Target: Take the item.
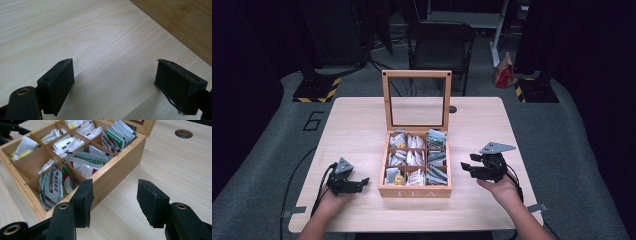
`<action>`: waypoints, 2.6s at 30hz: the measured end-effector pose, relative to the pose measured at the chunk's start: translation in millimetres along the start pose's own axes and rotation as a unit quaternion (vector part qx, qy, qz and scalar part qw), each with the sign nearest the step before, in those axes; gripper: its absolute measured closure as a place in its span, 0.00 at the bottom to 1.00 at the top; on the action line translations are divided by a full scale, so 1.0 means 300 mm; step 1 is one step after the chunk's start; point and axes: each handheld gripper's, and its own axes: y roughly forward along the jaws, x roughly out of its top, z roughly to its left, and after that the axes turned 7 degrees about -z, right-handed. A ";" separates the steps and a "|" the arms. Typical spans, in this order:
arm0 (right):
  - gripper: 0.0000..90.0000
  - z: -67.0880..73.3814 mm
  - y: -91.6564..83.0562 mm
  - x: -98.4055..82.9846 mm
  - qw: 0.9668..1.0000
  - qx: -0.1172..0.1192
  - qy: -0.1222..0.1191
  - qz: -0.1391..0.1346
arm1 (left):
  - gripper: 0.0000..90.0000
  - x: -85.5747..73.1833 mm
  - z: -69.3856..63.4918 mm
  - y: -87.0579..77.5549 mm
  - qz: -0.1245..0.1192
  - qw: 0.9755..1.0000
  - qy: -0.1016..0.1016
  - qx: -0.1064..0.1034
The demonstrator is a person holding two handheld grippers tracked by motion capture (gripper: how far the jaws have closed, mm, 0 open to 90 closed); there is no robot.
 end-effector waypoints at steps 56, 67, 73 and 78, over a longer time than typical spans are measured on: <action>0.71 0.128 0.118 0.048 0.994 0.089 -0.055 0.023 | 0.17 0.000 0.000 0.000 0.000 1.000 0.001 0.000; 0.74 0.143 0.147 0.024 0.993 0.098 -0.056 0.037 | 0.17 0.000 0.001 0.000 -0.001 1.000 0.002 0.001; 0.80 0.149 0.165 0.022 0.991 0.102 -0.067 0.046 | 0.17 0.000 0.000 0.000 0.000 1.000 0.000 0.000; 0.84 0.149 0.179 0.020 0.991 0.105 -0.070 0.053 | 0.17 0.000 0.000 0.000 0.000 1.000 0.000 0.000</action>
